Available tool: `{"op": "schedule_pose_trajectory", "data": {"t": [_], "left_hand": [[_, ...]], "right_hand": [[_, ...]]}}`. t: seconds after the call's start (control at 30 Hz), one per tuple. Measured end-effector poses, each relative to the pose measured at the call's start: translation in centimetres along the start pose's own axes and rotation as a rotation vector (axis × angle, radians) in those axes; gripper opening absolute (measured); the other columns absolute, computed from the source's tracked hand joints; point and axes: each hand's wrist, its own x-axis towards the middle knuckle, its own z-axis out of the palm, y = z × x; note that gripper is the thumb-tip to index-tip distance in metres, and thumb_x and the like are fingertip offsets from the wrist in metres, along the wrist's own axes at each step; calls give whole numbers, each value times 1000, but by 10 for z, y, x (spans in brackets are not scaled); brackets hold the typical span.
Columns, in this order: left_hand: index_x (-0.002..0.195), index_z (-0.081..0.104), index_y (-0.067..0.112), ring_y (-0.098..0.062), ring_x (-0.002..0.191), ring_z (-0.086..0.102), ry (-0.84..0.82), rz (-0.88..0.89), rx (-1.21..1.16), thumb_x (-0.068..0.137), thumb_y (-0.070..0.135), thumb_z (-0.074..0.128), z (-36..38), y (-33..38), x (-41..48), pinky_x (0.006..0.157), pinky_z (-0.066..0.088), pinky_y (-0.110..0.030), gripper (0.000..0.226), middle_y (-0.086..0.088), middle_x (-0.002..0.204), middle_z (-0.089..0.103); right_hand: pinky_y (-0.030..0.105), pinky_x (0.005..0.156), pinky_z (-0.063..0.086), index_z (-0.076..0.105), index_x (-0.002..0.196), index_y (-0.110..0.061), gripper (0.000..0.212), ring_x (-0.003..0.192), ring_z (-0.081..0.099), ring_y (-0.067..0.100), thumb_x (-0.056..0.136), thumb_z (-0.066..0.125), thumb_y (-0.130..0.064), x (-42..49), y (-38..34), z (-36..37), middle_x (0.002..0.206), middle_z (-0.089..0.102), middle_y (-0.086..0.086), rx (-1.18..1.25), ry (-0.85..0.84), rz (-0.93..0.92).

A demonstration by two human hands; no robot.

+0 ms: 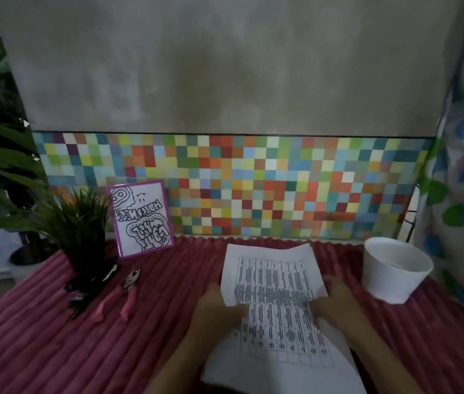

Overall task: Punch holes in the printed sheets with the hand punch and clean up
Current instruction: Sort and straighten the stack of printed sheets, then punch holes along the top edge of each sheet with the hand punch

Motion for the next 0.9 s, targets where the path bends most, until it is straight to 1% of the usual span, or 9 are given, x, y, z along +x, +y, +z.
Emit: {"op": "schedule_pose_trajectory", "data": {"t": [0.1, 0.2, 0.33, 0.37, 0.47, 0.6, 0.67, 0.8, 0.9], "left_hand": [[107, 58, 7, -26, 99, 65, 53, 34, 212, 74, 35, 73, 1, 1, -4, 83, 52, -31, 45, -8, 108, 67], [108, 57, 6, -29, 106, 61, 93, 99, 486, 81, 45, 67, 4, 2, -13, 84, 46, -29, 48, -11, 114, 62], [80, 64, 5, -36, 78, 65, 324, 370, 767, 74, 56, 70, -14, 1, -10, 62, 52, -36, 51, -16, 92, 60], [82, 64, 6, -36, 83, 64, 380, 375, 778, 78, 56, 65, -24, 1, -4, 65, 53, -38, 50, -17, 95, 59], [119, 56, 12, -30, 118, 47, 459, 20, 877, 93, 46, 49, -71, -7, 23, 92, 44, -38, 43, -10, 125, 50], [122, 59, 11, -30, 116, 54, 545, -169, 955, 94, 22, 45, -113, -42, 48, 92, 47, -38, 33, -10, 123, 58], [120, 60, 9, -33, 115, 56, 460, -197, 890, 95, 16, 43, -118, -53, 54, 90, 48, -39, 30, -12, 121, 61], [113, 60, 10, -32, 111, 59, 375, -131, 925, 92, 15, 48, -125, -50, 55, 86, 50, -38, 25, -10, 118, 62], [109, 58, 11, -30, 105, 61, 306, -95, 942, 90, 23, 54, -135, -33, 49, 80, 49, -35, 24, -10, 114, 62]], "right_hand": [[31, 78, 44, 53, 117, -8, 50, 95, 58, 26, 70, 71, -4, -13, -11, 2, 105, 60, 9, -105, 41, -15], [37, 93, 43, 39, 137, -9, 70, 116, 48, 35, 76, 74, -10, -14, -14, 8, 131, 48, 19, -305, 72, -50], [46, 104, 36, 27, 146, -28, 74, 131, 27, 36, 83, 67, -26, -28, -28, 12, 144, 23, 10, -630, 73, -75], [46, 104, 36, 29, 144, -30, 71, 131, 26, 35, 84, 65, -27, -30, -28, 11, 145, 22, 9, -649, 82, -111], [44, 107, 31, 41, 139, -29, 59, 134, 24, 35, 85, 65, -26, -36, -28, 6, 148, 23, 10, -622, 98, -226], [40, 105, 30, 59, 125, -22, 50, 130, 32, 34, 78, 69, -10, -42, -35, 6, 144, 36, 10, -474, 166, -412], [35, 104, 30, 63, 119, -22, 44, 129, 34, 29, 78, 67, -6, -47, -43, 10, 142, 38, 7, -416, 163, -502], [4, 88, 20, 63, 111, -26, 33, 122, 29, 5, 85, 61, -5, -60, -57, 22, 131, 37, -12, -306, 40, -647], [14, 90, 31, 66, 95, -36, 31, 113, 43, -5, 85, 61, -7, -69, -62, 29, 116, 48, -23, -146, -91, -666]]}}
